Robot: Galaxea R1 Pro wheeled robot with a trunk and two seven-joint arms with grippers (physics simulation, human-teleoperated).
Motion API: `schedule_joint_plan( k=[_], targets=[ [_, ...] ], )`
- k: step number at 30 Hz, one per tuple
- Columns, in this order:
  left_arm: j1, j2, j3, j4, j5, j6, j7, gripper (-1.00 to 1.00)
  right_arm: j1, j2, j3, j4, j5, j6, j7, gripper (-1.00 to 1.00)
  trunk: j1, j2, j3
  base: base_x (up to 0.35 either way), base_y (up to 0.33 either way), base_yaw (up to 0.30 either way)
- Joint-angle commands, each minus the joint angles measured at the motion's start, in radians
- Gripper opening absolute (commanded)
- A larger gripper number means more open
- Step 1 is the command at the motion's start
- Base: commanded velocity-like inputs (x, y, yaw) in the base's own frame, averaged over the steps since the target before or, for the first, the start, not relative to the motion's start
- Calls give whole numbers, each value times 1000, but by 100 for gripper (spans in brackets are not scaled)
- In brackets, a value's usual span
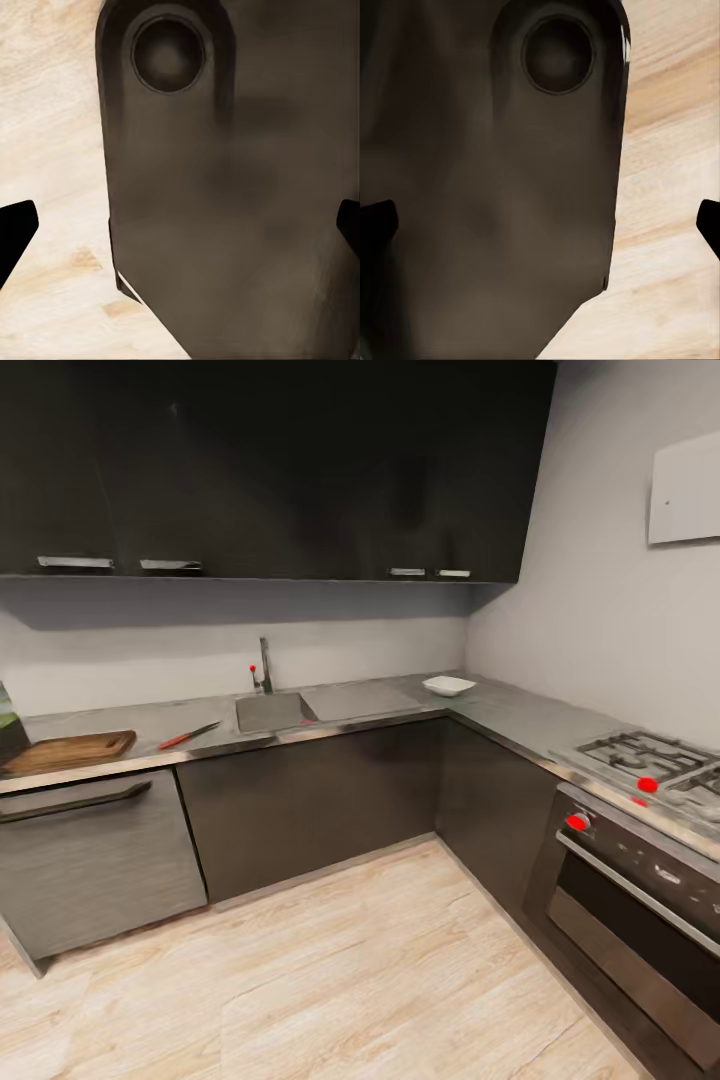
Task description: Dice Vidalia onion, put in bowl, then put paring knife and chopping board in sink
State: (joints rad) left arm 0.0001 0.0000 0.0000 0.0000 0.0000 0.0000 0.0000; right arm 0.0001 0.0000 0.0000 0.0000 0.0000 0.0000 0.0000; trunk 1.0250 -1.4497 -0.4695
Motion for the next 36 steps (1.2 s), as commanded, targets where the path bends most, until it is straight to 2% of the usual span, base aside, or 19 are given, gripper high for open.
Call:
schedule_joint_plan(
  k=[1,10,29,36],
  targets=[
    [1,-2,6,-6,-1,-6,-5,100,0,6,0,-6,0,2,-2,100,0,0,0,0,0,0],
    [1,-2,6,-20,1,-43,-5,100,-1,34,1,-18,3,6,-1,100,0,0,0,0,0,0],
    [1,-1,6,-20,2,-52,-5,100,0,35,0,-18,4,6,-1,100,0,0,0,0,0,3],
    [1,-3,6,-20,3,-52,-5,100,-1,34,0,-18,5,6,-2,100,0,0,0,0,0,198]
  ],
)
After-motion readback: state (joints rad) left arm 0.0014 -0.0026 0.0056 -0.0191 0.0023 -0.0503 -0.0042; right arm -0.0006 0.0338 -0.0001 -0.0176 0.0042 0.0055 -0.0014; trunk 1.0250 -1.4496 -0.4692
